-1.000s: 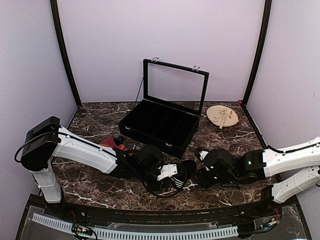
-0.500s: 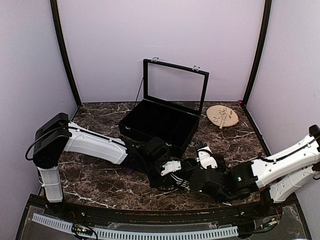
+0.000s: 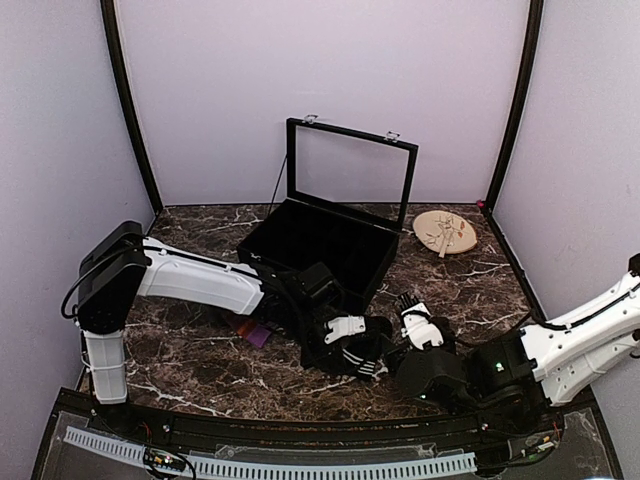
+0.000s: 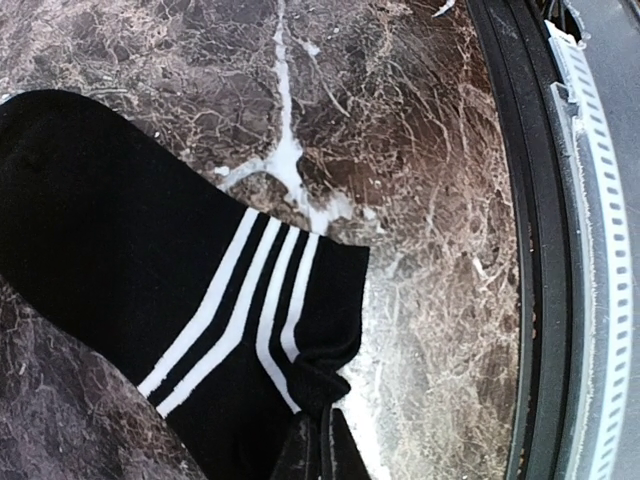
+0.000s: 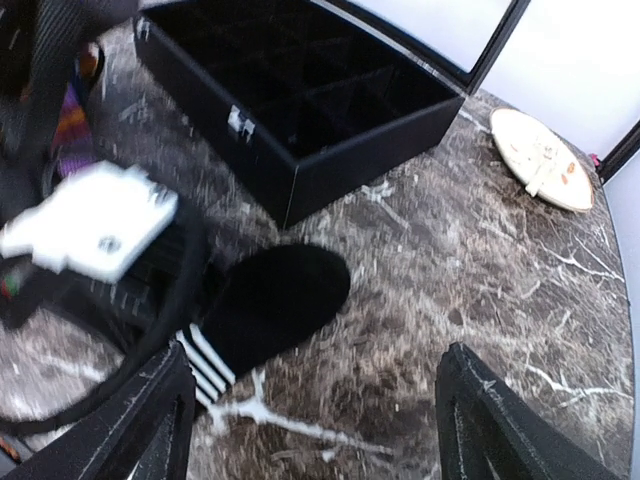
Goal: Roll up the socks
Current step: Roll the sock at the center of the board.
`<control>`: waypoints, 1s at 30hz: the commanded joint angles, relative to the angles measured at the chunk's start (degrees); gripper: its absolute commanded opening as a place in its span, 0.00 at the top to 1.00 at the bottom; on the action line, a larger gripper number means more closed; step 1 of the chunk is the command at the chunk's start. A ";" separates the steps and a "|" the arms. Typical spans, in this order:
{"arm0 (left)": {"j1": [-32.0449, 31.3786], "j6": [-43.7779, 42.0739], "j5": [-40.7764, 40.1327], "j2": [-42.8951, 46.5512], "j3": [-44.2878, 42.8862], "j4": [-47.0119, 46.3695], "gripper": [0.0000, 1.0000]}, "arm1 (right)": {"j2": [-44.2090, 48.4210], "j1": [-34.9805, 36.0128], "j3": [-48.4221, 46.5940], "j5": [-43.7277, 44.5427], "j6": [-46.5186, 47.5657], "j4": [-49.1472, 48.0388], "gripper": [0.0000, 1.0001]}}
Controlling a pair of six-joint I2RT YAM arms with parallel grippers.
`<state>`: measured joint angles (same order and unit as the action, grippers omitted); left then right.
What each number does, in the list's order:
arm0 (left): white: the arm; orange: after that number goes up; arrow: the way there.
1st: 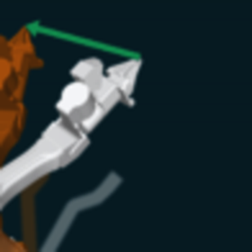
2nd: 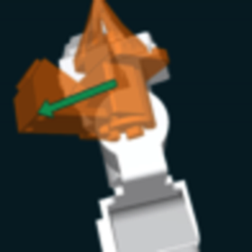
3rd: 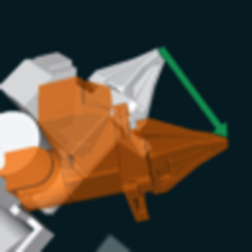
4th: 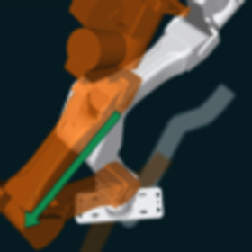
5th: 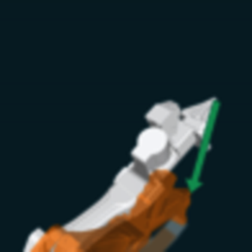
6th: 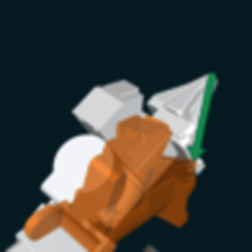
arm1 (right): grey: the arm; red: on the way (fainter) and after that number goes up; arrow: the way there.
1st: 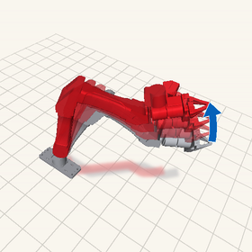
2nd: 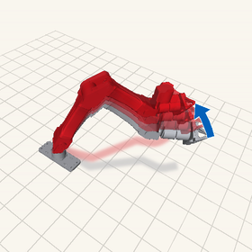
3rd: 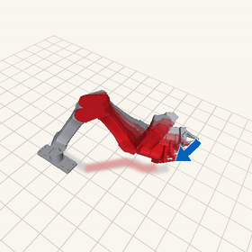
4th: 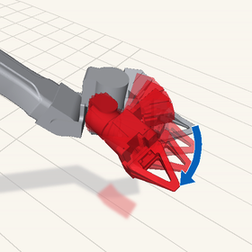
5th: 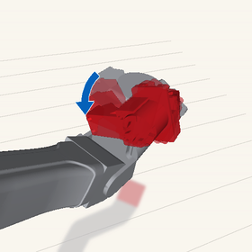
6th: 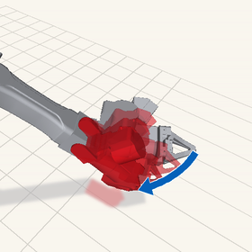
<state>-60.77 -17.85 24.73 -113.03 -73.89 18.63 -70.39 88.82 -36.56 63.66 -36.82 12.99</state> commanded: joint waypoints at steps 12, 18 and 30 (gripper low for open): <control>3.27 -0.31 9.96 -5.37 -8.98 11.77 1.00 | -11.33 11.40 -6.58 -6.22 -4.61 10.08 0.24; 4.02 -0.18 11.61 -7.33 -11.58 14.44 1.00 | -13.28 11.28 -6.95 -10.58 3.37 3.94 0.26; 5.47 0.23 14.73 -10.19 -14.72 18.19 1.00 | -16.47 6.24 -5.12 -17.29 10.67 -2.22 0.21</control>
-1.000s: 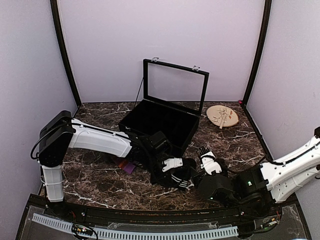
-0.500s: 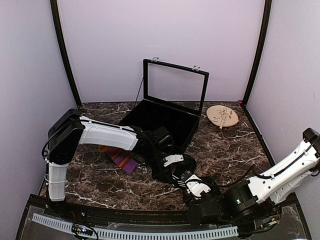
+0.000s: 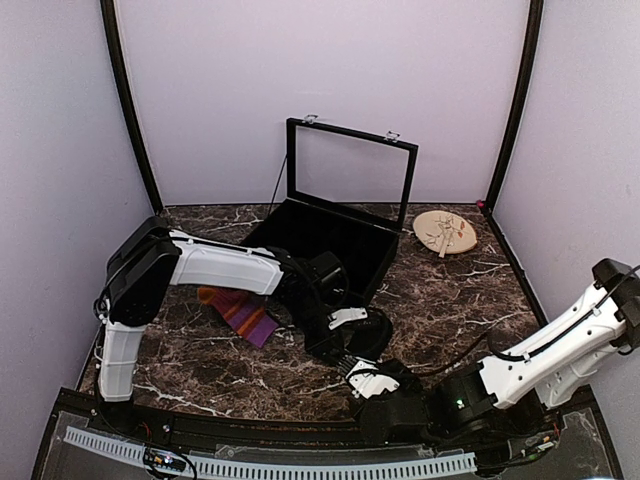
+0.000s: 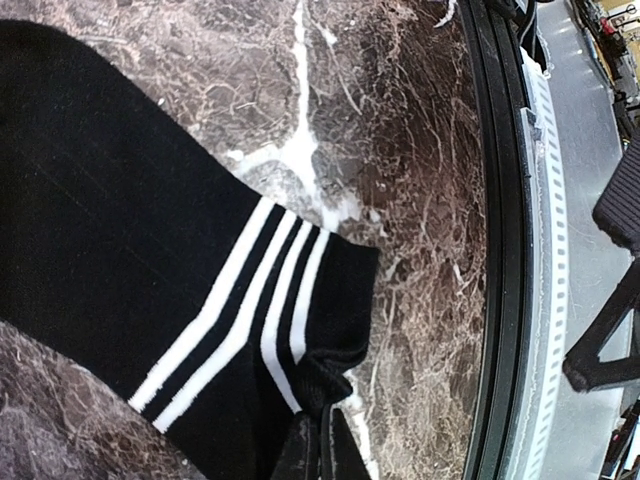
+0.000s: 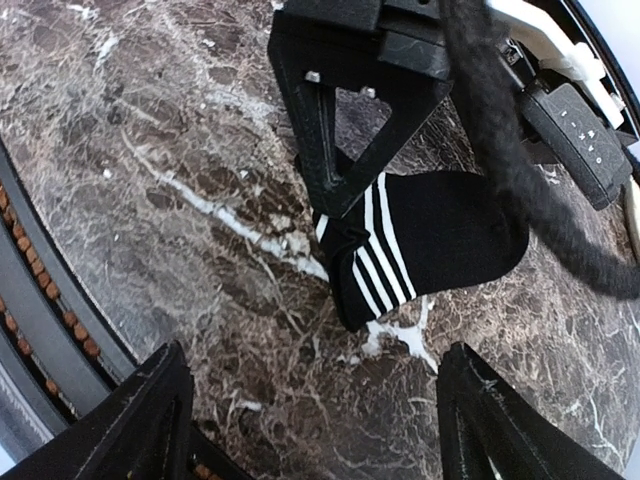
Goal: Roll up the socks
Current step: Roll the sock at the center of the board.
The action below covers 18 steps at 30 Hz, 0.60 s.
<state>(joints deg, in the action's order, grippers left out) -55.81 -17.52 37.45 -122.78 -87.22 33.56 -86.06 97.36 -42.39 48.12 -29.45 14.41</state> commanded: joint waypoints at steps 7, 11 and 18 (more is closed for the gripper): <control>1.29 -0.18 3.93 -1.50 -2.39 4.49 1.00 | -1.01 -6.22 2.46 -4.31 6.24 -6.78 0.16; 1.71 -0.33 4.56 -2.21 -3.35 5.13 1.00 | -1.16 -7.70 2.84 -6.53 8.94 -8.83 0.15; 2.45 -0.96 7.28 -3.49 -4.70 6.72 1.00 | -1.79 -10.26 3.82 -9.38 12.37 -11.53 0.15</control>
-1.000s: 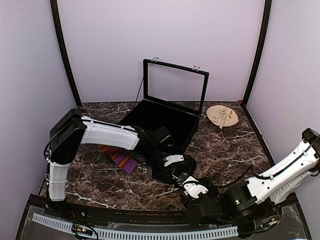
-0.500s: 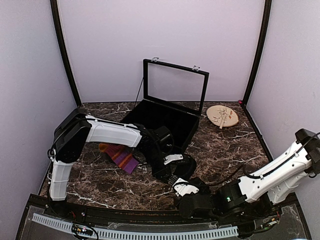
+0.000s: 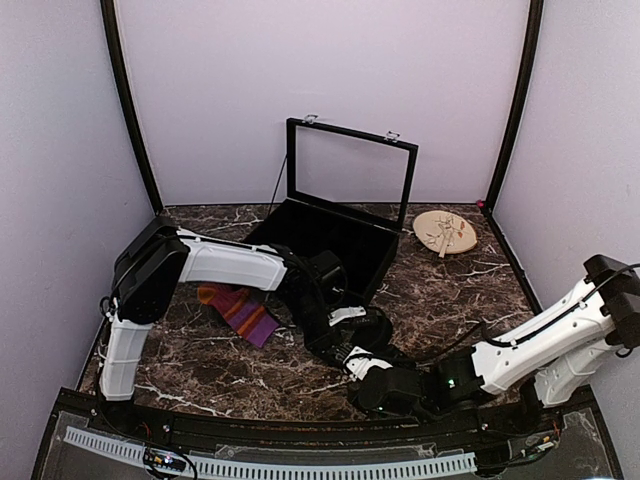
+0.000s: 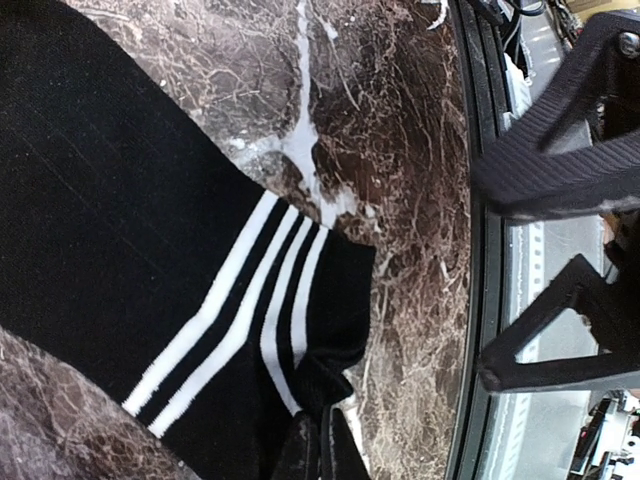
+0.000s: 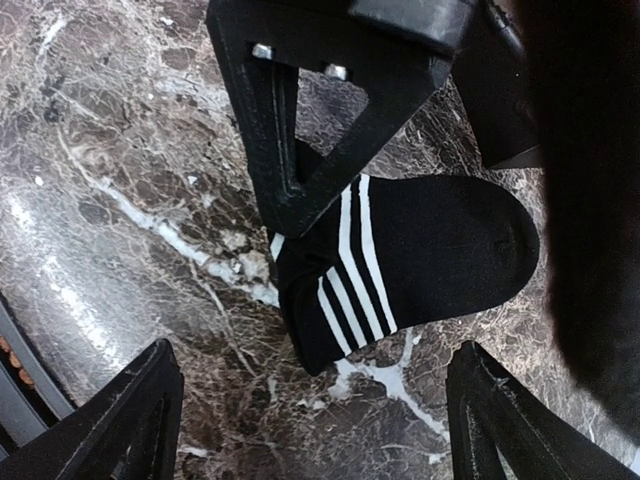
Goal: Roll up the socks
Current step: Roll the sock at the center of the board.
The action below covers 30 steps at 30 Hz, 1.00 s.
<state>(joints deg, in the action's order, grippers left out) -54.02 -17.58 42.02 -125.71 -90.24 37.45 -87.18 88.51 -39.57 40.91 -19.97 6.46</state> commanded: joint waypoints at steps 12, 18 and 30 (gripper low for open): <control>1.28 -1.00 3.93 -1.52 -2.49 3.94 1.00 | -2.86 -5.59 0.98 -5.49 6.70 -6.82 0.15; 1.46 -1.11 4.54 -1.77 -2.58 4.03 1.00 | -3.69 -6.88 1.02 -6.99 7.57 -7.78 0.16; 1.72 -1.27 5.34 -2.24 -2.75 4.69 1.00 | -5.74 -9.55 1.39 -9.38 8.53 -9.82 0.17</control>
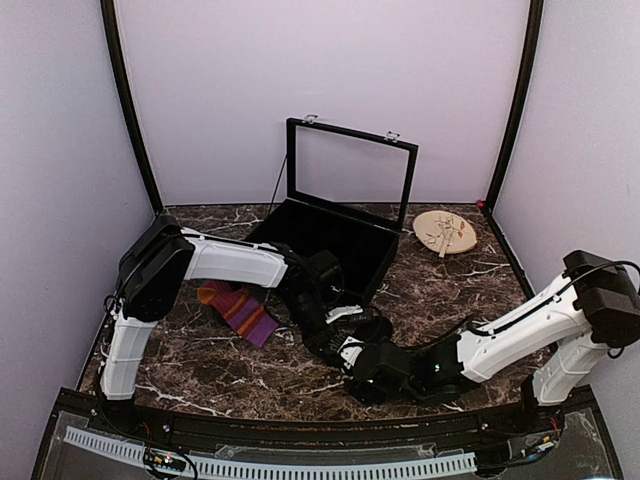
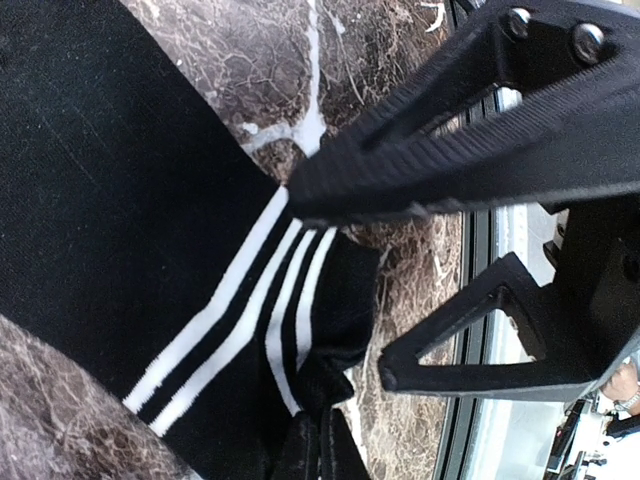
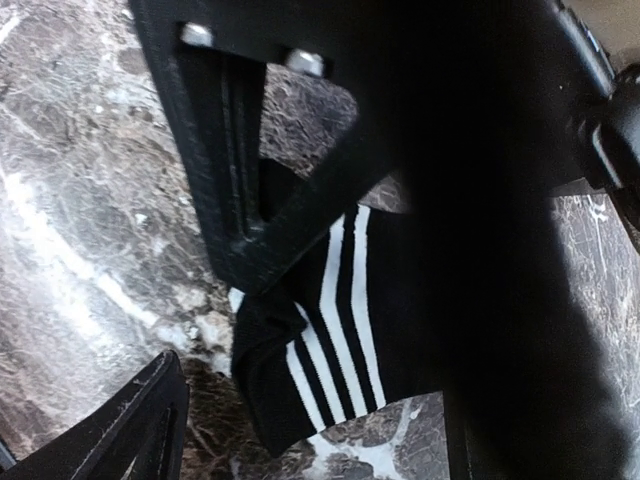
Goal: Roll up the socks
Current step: Roll the sock at the center of the board.
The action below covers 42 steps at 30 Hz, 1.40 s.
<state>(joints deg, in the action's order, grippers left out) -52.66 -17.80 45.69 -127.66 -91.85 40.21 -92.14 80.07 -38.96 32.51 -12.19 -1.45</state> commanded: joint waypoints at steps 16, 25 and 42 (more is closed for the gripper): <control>0.55 -1.32 2.11 -0.91 -1.88 2.56 1.00 | -2.15 -3.49 0.96 -4.82 1.70 -2.87 0.17; 0.72 -1.62 2.46 -1.32 -2.41 3.04 1.00 | -3.46 -5.94 0.29 -9.78 0.90 -1.38 0.24; 0.90 -1.76 3.24 -1.80 -2.98 3.65 1.00 | -5.68 -9.91 -0.58 -16.91 -1.41 2.34 0.42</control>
<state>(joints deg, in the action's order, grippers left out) -51.75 -18.46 47.37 -129.56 -93.67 42.13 -95.18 71.22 -39.90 17.50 -12.91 -4.36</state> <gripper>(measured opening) 0.011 0.600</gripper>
